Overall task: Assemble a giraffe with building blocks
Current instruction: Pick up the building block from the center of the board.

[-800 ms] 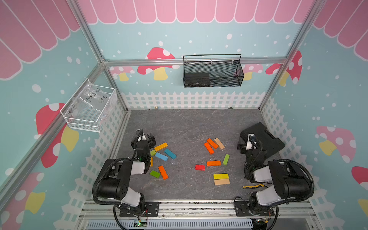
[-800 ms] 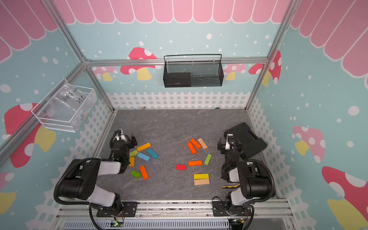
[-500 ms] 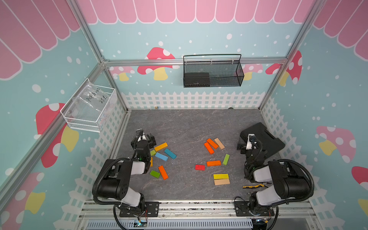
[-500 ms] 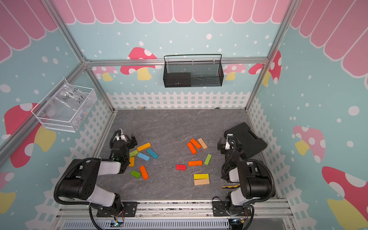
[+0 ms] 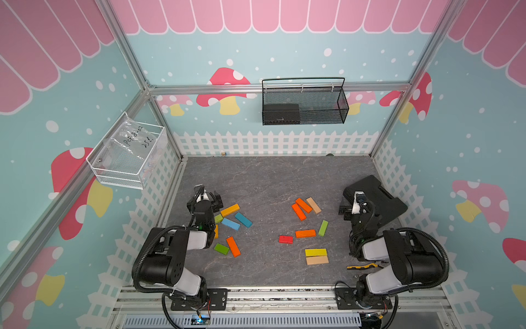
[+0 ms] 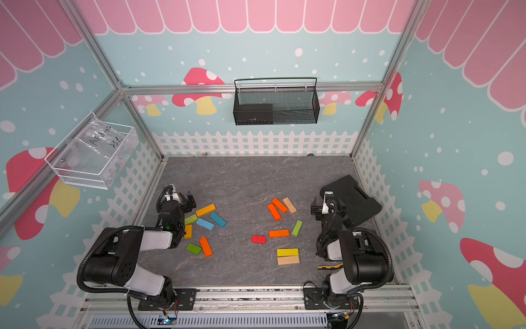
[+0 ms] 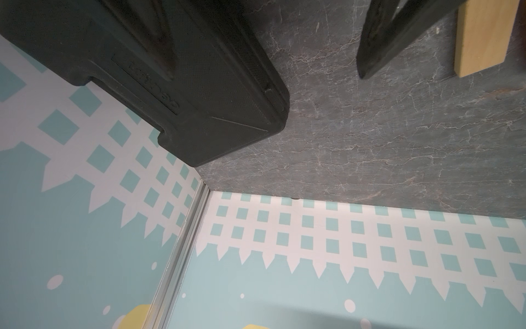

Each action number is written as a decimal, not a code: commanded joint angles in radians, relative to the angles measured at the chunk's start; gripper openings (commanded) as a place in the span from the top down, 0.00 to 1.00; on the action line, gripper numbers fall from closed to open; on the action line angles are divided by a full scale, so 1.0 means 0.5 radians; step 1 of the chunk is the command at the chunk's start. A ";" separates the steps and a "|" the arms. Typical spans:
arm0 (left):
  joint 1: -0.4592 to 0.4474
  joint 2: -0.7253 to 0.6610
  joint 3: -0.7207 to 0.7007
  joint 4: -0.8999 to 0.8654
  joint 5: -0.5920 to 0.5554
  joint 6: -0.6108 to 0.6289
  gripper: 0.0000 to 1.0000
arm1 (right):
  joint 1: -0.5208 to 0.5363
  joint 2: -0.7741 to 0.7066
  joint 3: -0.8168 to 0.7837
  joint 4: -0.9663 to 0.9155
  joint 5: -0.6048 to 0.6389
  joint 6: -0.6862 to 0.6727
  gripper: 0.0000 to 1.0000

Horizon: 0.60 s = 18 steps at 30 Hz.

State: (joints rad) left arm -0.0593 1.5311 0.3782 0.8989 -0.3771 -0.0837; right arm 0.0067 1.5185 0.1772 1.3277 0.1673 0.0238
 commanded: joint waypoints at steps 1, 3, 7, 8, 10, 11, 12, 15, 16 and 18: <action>0.021 0.018 -0.005 0.034 0.049 -0.012 0.01 | 0.002 0.021 0.031 0.029 0.009 -0.001 0.00; 0.020 0.014 -0.007 0.039 0.049 -0.011 0.01 | 0.002 0.021 0.035 0.021 0.004 0.003 0.00; -0.031 -0.159 0.025 -0.139 -0.075 0.020 0.06 | 0.002 -0.154 0.025 -0.109 0.146 0.052 0.00; -0.092 -0.302 0.113 -0.400 -0.215 0.040 0.07 | 0.004 -0.287 0.051 -0.263 0.189 0.059 0.01; -0.181 -0.500 0.287 -0.737 -0.462 0.016 0.08 | 0.005 -0.545 0.193 -0.713 0.286 0.171 0.02; -0.198 -0.580 0.375 -0.865 -0.487 -0.043 0.08 | 0.005 -0.674 0.298 -0.962 0.324 0.284 0.02; -0.200 -0.634 0.482 -1.046 -0.488 -0.128 0.09 | 0.007 -0.750 0.403 -1.172 0.302 0.367 0.04; -0.201 -0.657 0.986 -1.823 -0.415 -0.340 0.12 | 0.011 -0.854 0.780 -1.845 0.163 0.623 0.10; -0.200 -0.630 1.171 -2.085 -0.355 -0.382 0.13 | 0.013 -0.854 0.893 -2.029 0.091 0.684 0.10; -0.198 -0.565 1.487 -2.532 -0.201 -0.412 0.15 | 0.028 -0.837 1.066 -2.316 -0.056 0.809 0.12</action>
State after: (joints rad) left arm -0.1589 1.2228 0.9886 0.0875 -0.5316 -0.2111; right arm 0.0086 1.0954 0.6399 0.5468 0.2253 0.2867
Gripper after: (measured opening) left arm 0.855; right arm 0.883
